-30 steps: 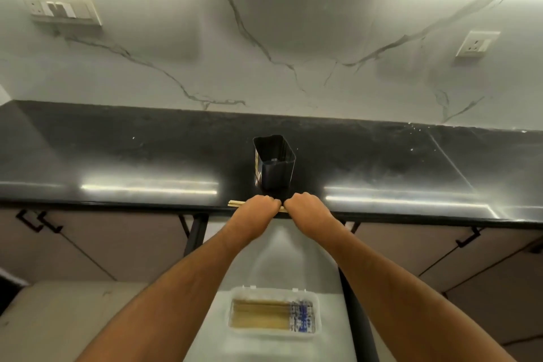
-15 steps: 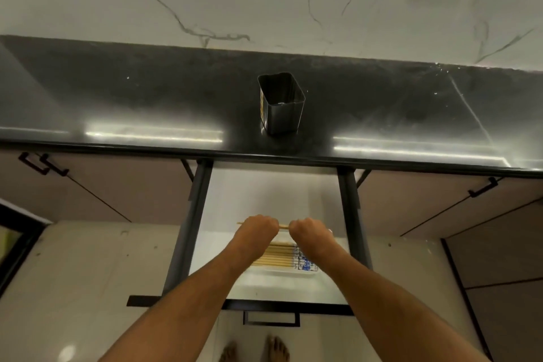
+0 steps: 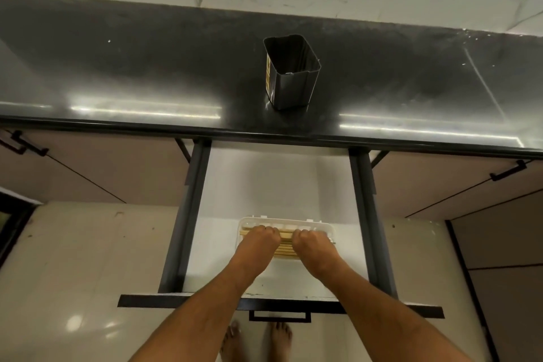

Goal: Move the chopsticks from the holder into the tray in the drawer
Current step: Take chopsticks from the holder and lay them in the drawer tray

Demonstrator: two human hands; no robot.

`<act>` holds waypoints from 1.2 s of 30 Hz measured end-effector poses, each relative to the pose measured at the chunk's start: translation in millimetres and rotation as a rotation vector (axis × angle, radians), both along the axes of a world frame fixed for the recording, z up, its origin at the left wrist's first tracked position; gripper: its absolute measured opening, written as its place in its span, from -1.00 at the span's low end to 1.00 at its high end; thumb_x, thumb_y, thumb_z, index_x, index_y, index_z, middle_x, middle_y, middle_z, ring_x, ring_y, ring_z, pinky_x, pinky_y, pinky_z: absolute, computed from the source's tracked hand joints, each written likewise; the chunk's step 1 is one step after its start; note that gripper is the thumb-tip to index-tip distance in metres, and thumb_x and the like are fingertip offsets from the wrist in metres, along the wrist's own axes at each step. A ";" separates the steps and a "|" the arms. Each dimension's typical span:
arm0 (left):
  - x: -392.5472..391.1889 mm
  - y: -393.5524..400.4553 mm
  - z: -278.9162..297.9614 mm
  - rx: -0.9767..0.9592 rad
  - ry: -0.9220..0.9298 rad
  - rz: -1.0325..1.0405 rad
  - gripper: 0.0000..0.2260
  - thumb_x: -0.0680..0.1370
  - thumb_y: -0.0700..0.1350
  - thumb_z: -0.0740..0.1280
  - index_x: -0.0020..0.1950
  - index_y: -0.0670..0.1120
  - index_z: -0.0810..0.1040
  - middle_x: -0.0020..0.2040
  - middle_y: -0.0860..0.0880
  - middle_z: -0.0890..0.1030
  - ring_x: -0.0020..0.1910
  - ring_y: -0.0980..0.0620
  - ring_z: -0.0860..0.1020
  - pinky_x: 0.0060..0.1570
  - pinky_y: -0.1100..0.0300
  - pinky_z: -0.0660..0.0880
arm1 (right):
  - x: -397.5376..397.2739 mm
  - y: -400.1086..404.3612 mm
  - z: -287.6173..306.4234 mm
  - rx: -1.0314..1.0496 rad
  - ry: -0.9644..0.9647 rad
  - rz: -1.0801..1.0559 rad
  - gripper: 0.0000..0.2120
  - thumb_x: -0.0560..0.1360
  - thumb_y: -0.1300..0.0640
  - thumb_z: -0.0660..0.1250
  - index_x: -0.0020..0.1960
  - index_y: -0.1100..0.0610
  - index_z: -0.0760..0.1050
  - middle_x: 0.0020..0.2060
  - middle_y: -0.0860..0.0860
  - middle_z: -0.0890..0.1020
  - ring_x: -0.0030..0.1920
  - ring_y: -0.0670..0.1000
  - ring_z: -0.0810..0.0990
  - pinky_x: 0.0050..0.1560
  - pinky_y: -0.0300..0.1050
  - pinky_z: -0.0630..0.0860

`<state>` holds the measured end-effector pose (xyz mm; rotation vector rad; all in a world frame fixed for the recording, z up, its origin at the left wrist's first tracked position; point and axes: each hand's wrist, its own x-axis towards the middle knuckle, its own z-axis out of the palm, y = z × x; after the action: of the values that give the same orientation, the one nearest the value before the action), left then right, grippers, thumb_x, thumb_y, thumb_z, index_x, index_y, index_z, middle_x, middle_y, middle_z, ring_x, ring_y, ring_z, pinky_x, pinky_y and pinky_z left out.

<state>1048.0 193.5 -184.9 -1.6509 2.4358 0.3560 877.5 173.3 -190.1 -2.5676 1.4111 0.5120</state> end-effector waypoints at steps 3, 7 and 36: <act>0.0 -4.8 -5.7 0.027 0.007 0.012 -0.74 0.57 -0.29 0.33 0.26 -0.21 0.54 0.14 -0.18 0.65 0.07 -0.12 0.63 0.11 0.06 0.55 | 1.5 -1.7 -6.7 0.013 0.016 -0.021 -0.80 0.58 0.21 0.33 0.18 0.24 0.55 0.01 0.16 0.70 -0.07 0.16 0.72 -0.03 0.03 0.64; -0.7 -6.4 -14.4 0.066 -0.008 0.020 -0.73 0.56 -0.28 0.35 0.27 -0.19 0.54 0.15 -0.17 0.64 0.07 -0.11 0.63 0.11 0.06 0.55 | 3.1 -3.1 -13.9 0.035 0.045 -0.008 -0.80 0.57 0.28 0.31 0.18 0.26 0.57 0.03 0.18 0.70 -0.04 0.18 0.71 -0.02 0.04 0.64; 5.3 -1.8 -28.5 0.006 0.195 0.246 -0.63 0.55 -0.28 0.39 0.35 -0.11 0.51 0.32 -0.08 0.54 0.30 -0.03 0.49 0.30 0.14 0.46 | -23.9 -9.2 -22.2 -0.033 -0.209 -0.109 -0.74 0.55 0.14 0.42 0.22 0.16 0.59 0.10 0.10 0.67 0.04 0.08 0.66 0.12 -0.07 0.60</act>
<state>1053.3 191.7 -213.4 -2.0059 2.3596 0.5847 853.7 164.1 -212.3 -2.4661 1.4850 0.1991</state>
